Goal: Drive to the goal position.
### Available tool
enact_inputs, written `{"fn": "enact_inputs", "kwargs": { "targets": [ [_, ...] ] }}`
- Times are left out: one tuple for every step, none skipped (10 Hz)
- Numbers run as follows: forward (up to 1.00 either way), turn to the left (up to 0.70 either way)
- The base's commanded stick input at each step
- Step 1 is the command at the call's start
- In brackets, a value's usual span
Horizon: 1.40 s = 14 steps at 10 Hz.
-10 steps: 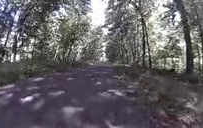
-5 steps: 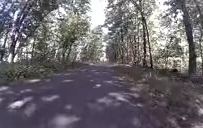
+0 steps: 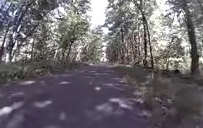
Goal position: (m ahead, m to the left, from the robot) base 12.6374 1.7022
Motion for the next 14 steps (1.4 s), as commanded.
{"fn": "enact_inputs", "kwargs": {
  "targets": [
    [0.45, 0.00],
    [0.45, 0.00],
    [0.45, 0.00],
    [0.45, 0.00],
    [0.45, 0.00],
    [0.45, 0.00],
    [0.45, 0.00],
    [0.45, 0.00],
    [0.45, 0.00],
    [0.45, 0.00],
    [0.45, 0.00],
    [0.45, 0.00],
    [0.45, 0.00],
    [0.45, 0.00]
  ]
}}
